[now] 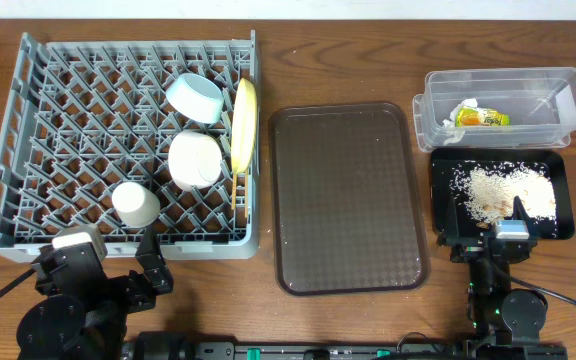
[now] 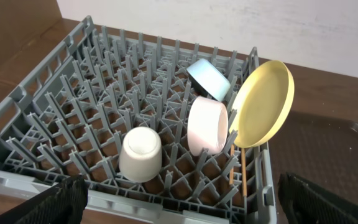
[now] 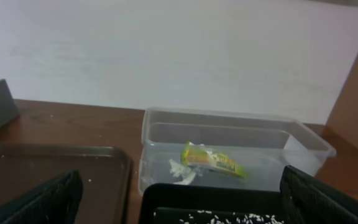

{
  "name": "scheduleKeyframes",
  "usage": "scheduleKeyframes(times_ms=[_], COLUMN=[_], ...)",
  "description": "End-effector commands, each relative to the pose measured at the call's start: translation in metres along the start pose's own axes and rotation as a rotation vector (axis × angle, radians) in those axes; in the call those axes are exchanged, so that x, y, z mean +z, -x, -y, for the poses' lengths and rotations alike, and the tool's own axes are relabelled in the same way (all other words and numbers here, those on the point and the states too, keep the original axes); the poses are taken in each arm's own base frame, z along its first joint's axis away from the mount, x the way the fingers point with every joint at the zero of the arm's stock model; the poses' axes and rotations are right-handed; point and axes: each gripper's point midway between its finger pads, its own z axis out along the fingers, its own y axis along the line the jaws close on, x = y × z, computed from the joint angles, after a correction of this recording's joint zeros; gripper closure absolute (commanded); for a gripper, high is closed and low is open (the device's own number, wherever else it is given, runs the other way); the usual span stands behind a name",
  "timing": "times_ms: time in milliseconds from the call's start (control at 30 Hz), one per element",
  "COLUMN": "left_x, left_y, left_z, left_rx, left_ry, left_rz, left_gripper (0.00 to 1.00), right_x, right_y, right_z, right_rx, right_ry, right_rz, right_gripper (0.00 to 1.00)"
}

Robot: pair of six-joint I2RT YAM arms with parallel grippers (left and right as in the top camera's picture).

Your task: Sort waste into correct bins and load items into the dishwasher rack

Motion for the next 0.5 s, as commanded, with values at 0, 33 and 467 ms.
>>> scheduleKeyframes(times_ms=[0,33,467], left_x=[0.001,0.001,0.001], left_y=[-0.001,-0.001,-0.001], left_z=[0.000,0.000,0.000], left_rx=[0.014,0.014,0.014], left_ry=[0.001,0.001,0.001], left_rz=[-0.002,-0.002,-0.003], left_gripper=[0.01,0.01,0.01], right_x=[-0.001,-0.001,-0.002], right_y=[-0.010,-0.018,-0.029], right_z=[0.003,0.002,-0.001], right_rx=[0.054,0.068,0.080], right_ry=[-0.028,-0.027,-0.011], right_rz=[-0.040,-0.072,-0.117], right_gripper=[0.01,0.01,0.01])
